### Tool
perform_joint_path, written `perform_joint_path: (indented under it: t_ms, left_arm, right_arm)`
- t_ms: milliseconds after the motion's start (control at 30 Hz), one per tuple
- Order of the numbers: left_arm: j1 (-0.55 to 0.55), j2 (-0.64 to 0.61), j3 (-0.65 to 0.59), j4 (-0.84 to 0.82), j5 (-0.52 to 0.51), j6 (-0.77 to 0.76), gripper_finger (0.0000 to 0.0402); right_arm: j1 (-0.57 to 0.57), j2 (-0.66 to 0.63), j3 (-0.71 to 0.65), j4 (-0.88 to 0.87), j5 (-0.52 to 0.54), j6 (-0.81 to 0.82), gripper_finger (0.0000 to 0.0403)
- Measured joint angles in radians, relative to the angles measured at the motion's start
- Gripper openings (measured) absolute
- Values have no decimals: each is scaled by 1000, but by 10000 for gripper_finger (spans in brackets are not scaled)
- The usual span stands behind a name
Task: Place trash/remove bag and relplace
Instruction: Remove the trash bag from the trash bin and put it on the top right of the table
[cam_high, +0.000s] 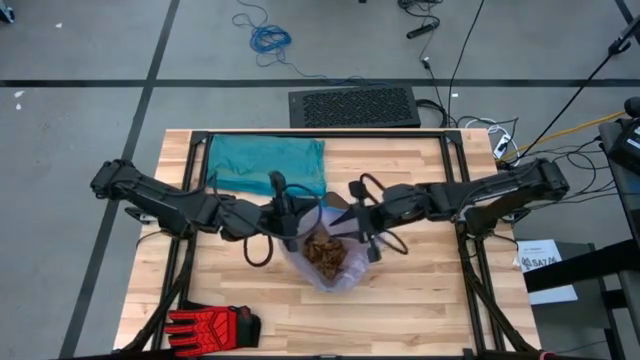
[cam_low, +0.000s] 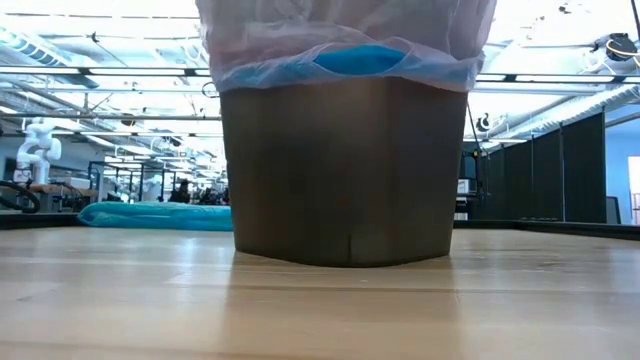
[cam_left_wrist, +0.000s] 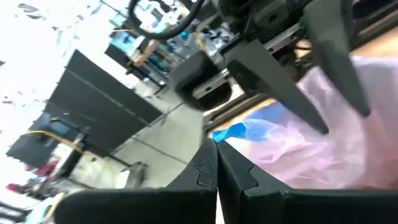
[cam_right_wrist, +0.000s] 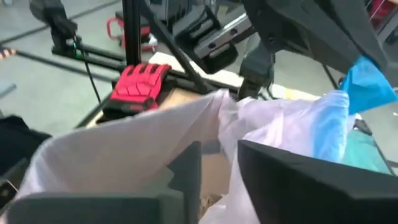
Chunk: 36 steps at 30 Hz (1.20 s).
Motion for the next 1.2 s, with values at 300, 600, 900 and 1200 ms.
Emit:
perform_joint_path:
  t_ms: [300, 600, 900, 1200]
  left_arm:
    - [-35, 0, 49, 1, -139, 84, 0]
    - [-58, 0, 56, -2, -205, 87, 0]
    - [-58, 0, 56, -2, -235, 86, 0]
    - [-58, 0, 56, -9, -239, 86, 0]
  right_arm:
    - [0, -116, 0, -36, 59, 9, 178]
    - [-48, -157, 0, -358, 205, 246, 214]
    - [-141, -153, -2, -463, -54, 329, 237]
    - [-225, -153, -2, -472, -213, 346, 163]
